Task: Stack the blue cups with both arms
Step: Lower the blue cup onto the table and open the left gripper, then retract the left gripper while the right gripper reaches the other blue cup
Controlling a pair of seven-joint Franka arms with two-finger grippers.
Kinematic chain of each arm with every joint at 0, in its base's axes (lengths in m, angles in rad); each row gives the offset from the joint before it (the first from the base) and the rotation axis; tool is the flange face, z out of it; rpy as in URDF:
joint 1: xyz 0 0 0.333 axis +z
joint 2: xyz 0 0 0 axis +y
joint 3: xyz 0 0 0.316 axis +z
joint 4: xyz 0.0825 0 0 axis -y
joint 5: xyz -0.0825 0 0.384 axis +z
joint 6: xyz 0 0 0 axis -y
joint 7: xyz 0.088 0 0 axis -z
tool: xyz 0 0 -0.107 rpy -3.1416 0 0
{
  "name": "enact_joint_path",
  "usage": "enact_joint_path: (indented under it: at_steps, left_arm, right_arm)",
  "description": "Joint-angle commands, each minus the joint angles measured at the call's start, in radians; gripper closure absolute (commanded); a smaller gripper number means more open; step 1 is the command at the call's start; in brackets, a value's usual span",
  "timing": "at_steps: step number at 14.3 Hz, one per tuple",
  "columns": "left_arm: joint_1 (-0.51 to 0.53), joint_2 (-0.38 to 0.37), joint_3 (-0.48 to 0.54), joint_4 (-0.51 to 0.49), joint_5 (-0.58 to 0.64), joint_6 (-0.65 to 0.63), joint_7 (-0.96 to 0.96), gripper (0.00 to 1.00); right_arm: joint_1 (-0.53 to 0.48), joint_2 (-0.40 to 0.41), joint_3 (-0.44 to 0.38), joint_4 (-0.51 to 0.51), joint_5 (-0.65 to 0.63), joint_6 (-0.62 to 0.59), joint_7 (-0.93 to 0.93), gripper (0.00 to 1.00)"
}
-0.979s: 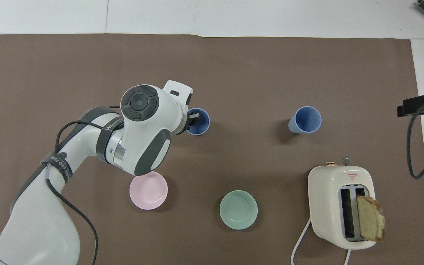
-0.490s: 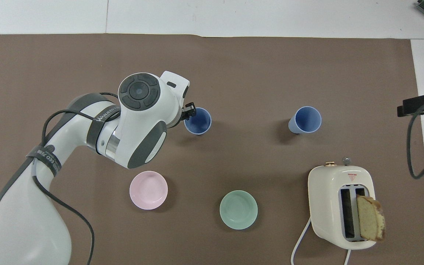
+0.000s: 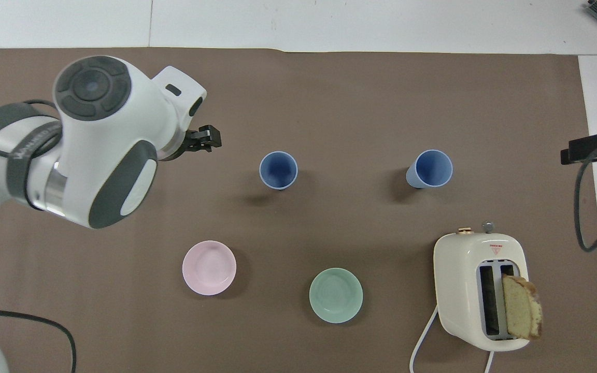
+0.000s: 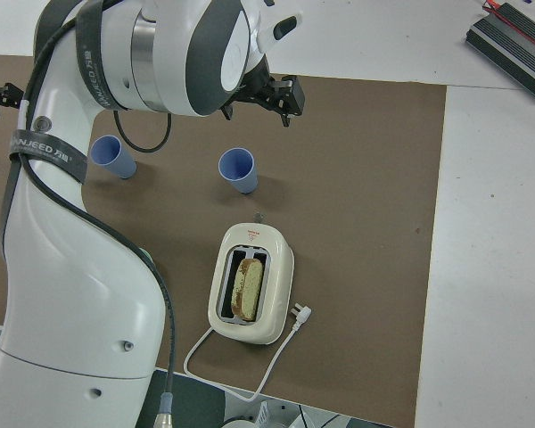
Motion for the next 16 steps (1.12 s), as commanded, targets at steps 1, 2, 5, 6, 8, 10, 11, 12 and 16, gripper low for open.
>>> enact_joint_path:
  at_steps: [1,2,5,6,8,10,11,12,16]
  left_arm:
    - [0.069,-0.072,-0.007,-0.030,-0.036,-0.063,0.138,0.00]
    - [0.091,-0.084,-0.007,-0.027,-0.040,-0.091,0.185,0.00]
    - [0.140,-0.130,0.003,-0.019,-0.065,-0.152,0.277,0.00]
    - [0.170,-0.146,0.002,-0.017,-0.065,-0.169,0.287,0.00]
    - [0.206,-0.176,0.005,-0.017,-0.082,-0.212,0.325,0.00]
    - [0.237,-0.195,0.003,-0.016,-0.088,-0.258,0.395,0.00]
    - [0.241,-0.209,0.006,-0.011,-0.094,-0.285,0.425,0.00]
    - [0.247,-0.216,0.010,-0.007,-0.096,-0.312,0.435,0.00]
    - [0.261,-0.250,0.006,-0.013,-0.099,-0.333,0.434,0.00]
  right_arm:
    - [-0.004,-0.023,0.006,-0.062,0.009,0.054,-0.028,0.00]
    - [-0.004,-0.021,0.006,-0.085,0.010,0.094,-0.039,0.00]
    - [0.030,0.000,0.009,-0.138,0.010,0.152,-0.036,0.00]
    - [0.042,0.007,0.009,-0.156,0.010,0.166,-0.026,0.00]
    - [0.060,0.020,0.009,-0.204,0.010,0.219,-0.023,0.00]
    - [0.063,0.023,0.009,-0.276,0.009,0.273,-0.022,0.00]
    - [0.063,0.028,0.009,-0.293,0.010,0.305,-0.020,0.00]
    - [0.062,0.042,0.009,-0.300,0.009,0.315,-0.020,0.00]
    - [0.062,0.129,0.009,-0.304,0.010,0.391,-0.019,0.00]
